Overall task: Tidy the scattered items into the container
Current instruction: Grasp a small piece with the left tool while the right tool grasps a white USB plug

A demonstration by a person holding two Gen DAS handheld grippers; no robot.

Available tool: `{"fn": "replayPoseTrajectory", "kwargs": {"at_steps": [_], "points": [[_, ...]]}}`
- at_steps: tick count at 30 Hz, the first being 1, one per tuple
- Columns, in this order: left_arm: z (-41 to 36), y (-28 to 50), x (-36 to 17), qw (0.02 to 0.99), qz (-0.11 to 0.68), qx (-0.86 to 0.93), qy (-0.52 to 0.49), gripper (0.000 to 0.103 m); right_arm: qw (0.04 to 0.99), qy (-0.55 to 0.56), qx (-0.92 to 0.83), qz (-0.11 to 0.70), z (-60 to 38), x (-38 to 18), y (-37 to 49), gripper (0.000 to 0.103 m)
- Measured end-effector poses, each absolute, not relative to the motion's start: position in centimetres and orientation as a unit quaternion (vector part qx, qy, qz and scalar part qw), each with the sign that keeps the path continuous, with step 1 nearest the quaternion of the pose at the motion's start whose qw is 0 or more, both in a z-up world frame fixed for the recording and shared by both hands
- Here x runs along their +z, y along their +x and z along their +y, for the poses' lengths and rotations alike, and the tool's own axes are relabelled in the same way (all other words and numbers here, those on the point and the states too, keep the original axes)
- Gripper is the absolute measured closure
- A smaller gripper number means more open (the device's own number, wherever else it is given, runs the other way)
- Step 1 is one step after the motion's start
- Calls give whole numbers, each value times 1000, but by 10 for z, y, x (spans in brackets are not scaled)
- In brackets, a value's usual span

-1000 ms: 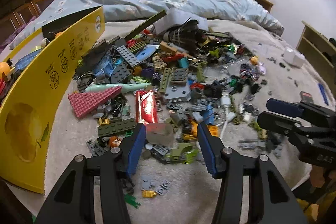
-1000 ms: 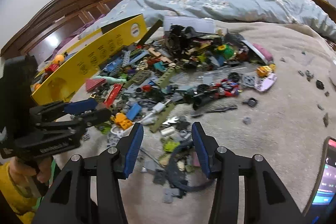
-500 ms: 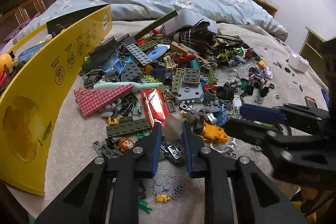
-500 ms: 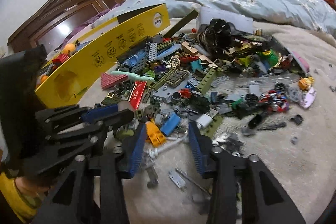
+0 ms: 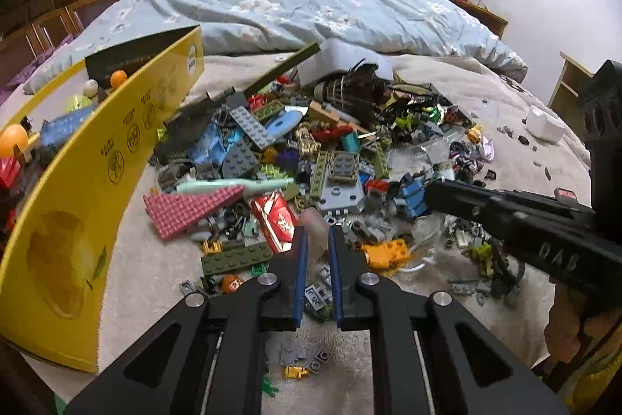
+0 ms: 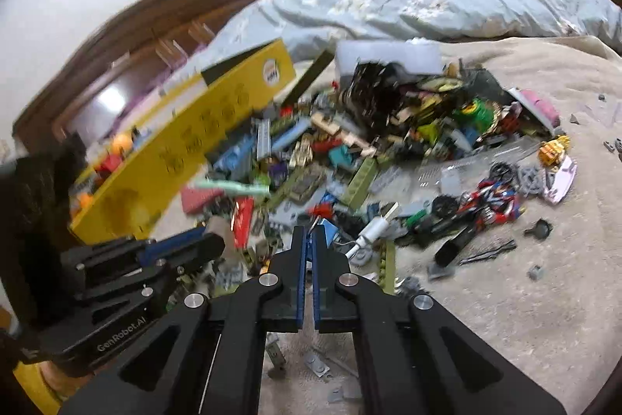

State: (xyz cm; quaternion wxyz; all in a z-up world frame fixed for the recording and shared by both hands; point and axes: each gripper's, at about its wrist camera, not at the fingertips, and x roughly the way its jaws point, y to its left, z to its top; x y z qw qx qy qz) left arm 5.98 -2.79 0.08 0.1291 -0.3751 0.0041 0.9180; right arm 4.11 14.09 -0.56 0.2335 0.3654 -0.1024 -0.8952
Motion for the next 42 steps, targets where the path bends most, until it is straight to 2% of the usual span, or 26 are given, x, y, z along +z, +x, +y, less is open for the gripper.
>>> {"fn": "replayPoseTrajectory", "kwargs": {"at_steps": [13,24,28,31,33,36,42], "points": [[-29,68,25,124,7,927,-353,93,260,334,-897,-128,161,7,55,101],[-55,78,49,107,-8,940,-323,93,294,316,-895,-112,143,18,63,101],[-64,80,49,97,-16,942,-321,93,314,344,-877,-118,140,10,54,101],[-67,80,47,97,-24,941,-324,93,268,398,-874,-77,132,-14,41,101],[-68,83,46,97,-23,941,-324,93,269,421,-863,-73,133,-27,41,100],[-67,83,44,93,-15,941,-325,93,284,430,-855,-52,133,-30,50,91],[-68,80,41,95,-21,940,-328,93,282,399,-871,-49,150,-12,59,87]]}}
